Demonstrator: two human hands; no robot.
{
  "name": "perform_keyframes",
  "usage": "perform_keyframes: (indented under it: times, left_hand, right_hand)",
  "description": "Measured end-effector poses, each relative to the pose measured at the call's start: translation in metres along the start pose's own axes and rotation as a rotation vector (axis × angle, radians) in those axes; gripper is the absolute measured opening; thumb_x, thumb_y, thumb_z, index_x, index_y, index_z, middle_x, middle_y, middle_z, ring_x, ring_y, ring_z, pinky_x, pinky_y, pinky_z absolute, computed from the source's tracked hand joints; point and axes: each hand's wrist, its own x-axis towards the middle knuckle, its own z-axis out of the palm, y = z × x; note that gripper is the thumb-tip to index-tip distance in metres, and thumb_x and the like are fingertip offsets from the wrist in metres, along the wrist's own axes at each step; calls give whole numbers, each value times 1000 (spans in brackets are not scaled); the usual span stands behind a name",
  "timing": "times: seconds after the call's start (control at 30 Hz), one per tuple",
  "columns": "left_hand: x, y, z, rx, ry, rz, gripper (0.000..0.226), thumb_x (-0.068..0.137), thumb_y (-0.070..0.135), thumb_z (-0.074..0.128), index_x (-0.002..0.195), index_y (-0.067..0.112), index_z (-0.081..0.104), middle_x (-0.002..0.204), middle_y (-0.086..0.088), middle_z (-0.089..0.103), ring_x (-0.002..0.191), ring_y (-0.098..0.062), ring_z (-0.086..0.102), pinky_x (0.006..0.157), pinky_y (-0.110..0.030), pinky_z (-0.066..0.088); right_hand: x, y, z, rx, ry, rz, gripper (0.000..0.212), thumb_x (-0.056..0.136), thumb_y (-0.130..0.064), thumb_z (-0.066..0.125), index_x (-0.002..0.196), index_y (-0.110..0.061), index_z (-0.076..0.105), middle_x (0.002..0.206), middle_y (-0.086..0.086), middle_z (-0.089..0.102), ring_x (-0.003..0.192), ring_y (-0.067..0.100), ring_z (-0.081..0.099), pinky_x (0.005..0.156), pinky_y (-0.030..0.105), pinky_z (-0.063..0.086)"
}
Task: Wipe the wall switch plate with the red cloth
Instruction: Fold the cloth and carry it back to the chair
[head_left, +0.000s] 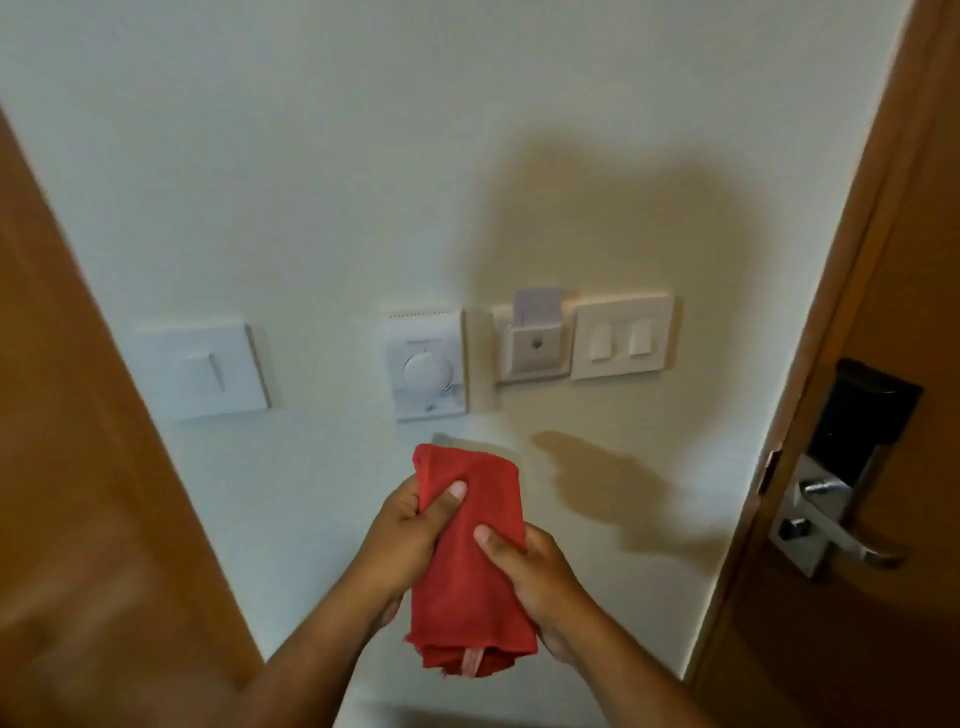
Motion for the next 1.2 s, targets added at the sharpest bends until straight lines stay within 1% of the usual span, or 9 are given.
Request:
perform_keyframes:
  times: [0.1,0.3,0.37,0.5,0.73,0.83,0.97,1.1,1.2]
  left_hand:
    - [-23,-27,-36,78,-35,-127,37,90,36,74,126,35,64,117,5,79,105,-16,76,88,-36,63]
    - [-69,-121,-103,23,202,-324,41,82,32,83,118,35,64,116,0,78,98,-14,78,77,-32,65]
    - [-79,-143,-118,-3,236,-387,48,77,34,84,121,31,64,119,-2,76,101,-20,77,84,-39,65]
    - [-103,-200,-155,-27,241,-531,41,92,17,74,132,21,63,124,-7,75,114,-28,72,100,-51,58]
    - [-133,-296,-208,148,312,-717,25,102,5,51,123,12,64,113,-13,74,101,-29,67,91,-43,54]
    - [-143,-336,-229,225,308,-771,31,100,3,42,111,22,63,98,-7,72,89,-24,65,73,-34,54]
    - [-162,-395,-253,223,305,-856,47,99,2,41,139,22,54,122,-8,69,108,-26,67,91,-43,57]
    - [-184,-439,-263,192,317,-870,49,100,4,42,142,28,52,124,1,69,107,-16,67,78,-32,53]
    - [-201,-473,-269,189,324,-886,49,102,6,46,144,30,49,129,2,67,116,-20,66,95,-40,55]
  right_hand:
    - [-6,28,28,-34,112,24,24,92,-36,67,112,-25,69,103,2,77,94,22,74,85,44,60]
    - [-13,115,94,-69,162,211,23,92,-42,64,109,-26,66,98,-2,76,86,15,74,77,37,62]
    - [-13,140,109,-52,172,251,18,93,-42,62,106,-29,65,98,-3,75,85,14,73,73,34,62]
    - [-17,199,137,-77,148,378,20,94,-43,60,109,-29,63,103,0,72,92,20,70,80,39,60]
    - [-23,306,173,-225,124,494,20,102,-34,48,93,-28,64,97,0,70,90,18,67,82,36,54]
    - [-29,357,188,-262,52,588,19,104,-34,44,113,-28,60,104,-2,67,94,17,65,87,38,55]
    - [-45,421,206,-332,-16,631,33,104,-26,45,135,-17,52,121,6,64,109,22,63,94,41,53]
    - [-57,466,210,-306,-30,641,36,104,-18,46,140,-19,47,127,4,62,113,20,61,94,38,53]
    - [-63,498,208,-312,-45,664,49,103,-15,47,150,-23,34,136,2,57,117,20,59,96,40,52]
